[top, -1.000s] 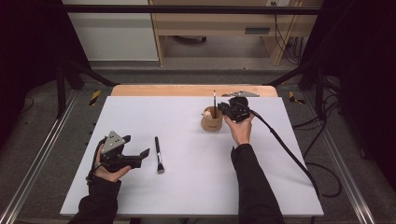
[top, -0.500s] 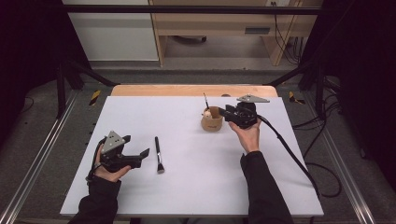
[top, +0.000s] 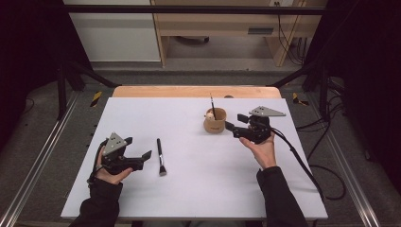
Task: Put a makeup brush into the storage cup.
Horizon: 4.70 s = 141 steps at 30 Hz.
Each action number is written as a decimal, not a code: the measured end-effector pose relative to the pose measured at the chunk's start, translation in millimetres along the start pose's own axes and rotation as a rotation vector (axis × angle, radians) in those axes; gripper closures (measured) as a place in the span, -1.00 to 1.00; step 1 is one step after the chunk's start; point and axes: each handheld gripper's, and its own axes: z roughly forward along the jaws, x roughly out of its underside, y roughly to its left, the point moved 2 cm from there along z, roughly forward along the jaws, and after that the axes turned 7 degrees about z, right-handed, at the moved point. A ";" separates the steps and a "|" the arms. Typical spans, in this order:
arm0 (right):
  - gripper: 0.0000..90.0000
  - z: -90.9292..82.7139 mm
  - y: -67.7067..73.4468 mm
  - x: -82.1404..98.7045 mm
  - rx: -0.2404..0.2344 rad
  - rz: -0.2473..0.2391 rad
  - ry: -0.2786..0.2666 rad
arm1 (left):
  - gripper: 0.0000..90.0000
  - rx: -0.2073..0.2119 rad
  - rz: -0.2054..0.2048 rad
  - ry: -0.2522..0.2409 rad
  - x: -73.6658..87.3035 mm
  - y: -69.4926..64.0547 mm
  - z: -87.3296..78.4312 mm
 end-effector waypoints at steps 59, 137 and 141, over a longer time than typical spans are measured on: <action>-0.85 -83.7 -21.9 64.3 0.049 0.030 -0.055 | -0.83 0.028 -0.008 0.015 -11.9 -13.9 4.7; -0.79 -83.7 -16.6 65.9 0.041 -0.024 -0.032 | 0.10 0.027 -0.003 0.413 15.7 -25.0 90.6; -0.79 -83.4 -16.5 66.1 0.040 -0.024 -0.030 | 0.19 0.026 -0.008 0.413 15.5 -26.2 90.3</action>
